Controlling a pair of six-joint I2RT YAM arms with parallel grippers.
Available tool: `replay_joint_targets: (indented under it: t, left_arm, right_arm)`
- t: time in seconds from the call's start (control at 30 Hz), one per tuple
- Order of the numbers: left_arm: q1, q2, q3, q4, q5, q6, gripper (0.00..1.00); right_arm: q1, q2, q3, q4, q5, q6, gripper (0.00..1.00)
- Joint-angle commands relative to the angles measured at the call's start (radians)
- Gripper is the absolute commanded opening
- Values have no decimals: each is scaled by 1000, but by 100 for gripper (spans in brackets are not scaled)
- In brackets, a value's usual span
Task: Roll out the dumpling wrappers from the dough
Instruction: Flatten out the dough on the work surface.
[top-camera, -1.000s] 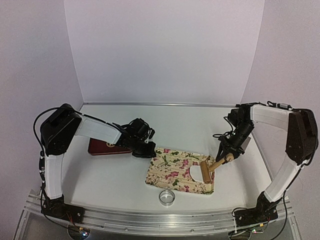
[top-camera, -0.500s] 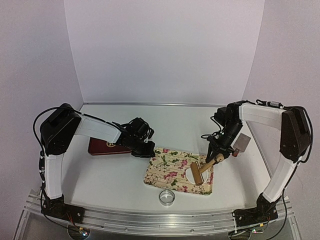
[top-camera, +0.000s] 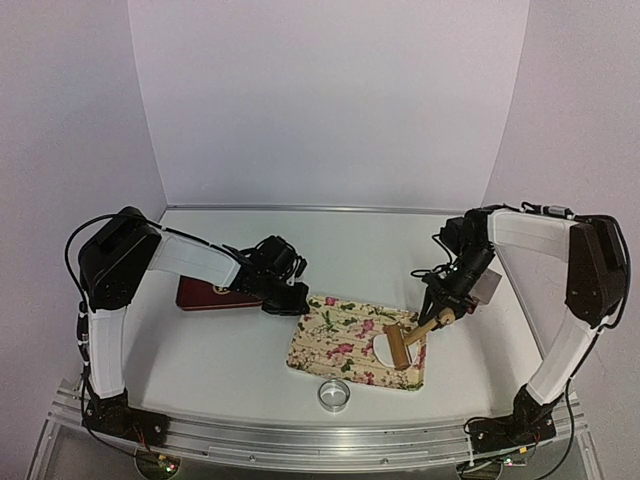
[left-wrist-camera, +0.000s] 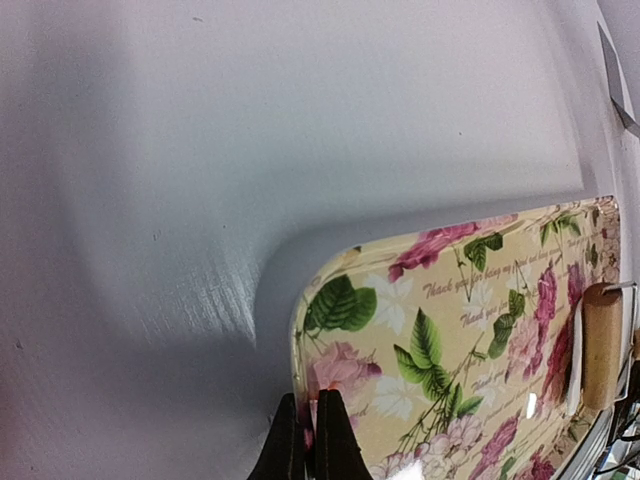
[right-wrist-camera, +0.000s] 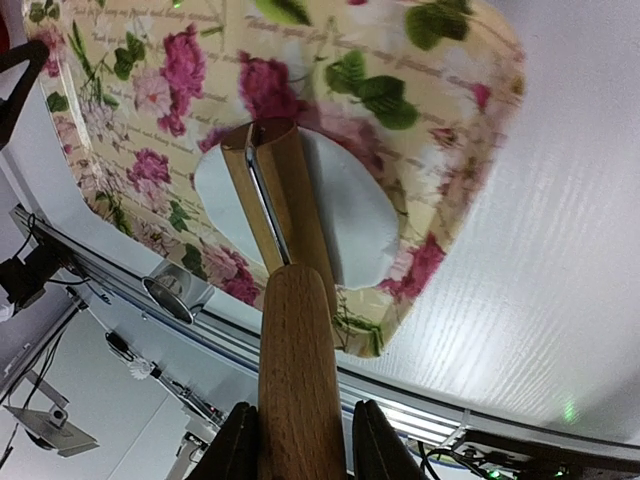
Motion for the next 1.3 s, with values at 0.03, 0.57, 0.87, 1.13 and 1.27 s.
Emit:
replay_joint_targets:
  t: [0.03, 0.57, 0.87, 1.13, 1.27]
  left_arm:
    - [36, 2, -79, -169, -78, 25, 0]
    - [-6, 52, -19, -144, -49, -20, 0]
    - [-1, 39, -33, -159, -71, -10, 0]
    - [43, -25, -119, -158, -90, 11, 0]
    - [62, -46, -142, -165, -94, 26, 0]
  right_arm:
    - [-72, 51, -87, 9, 429, -28, 0]
    - [161, 183, 41, 87, 339, 119, 0]
    - [173, 186, 53, 59, 388, 112, 0]
    - [12, 86, -62, 40, 431, 45, 0]
    - [-52, 61, -75, 17, 469, 3, 0]
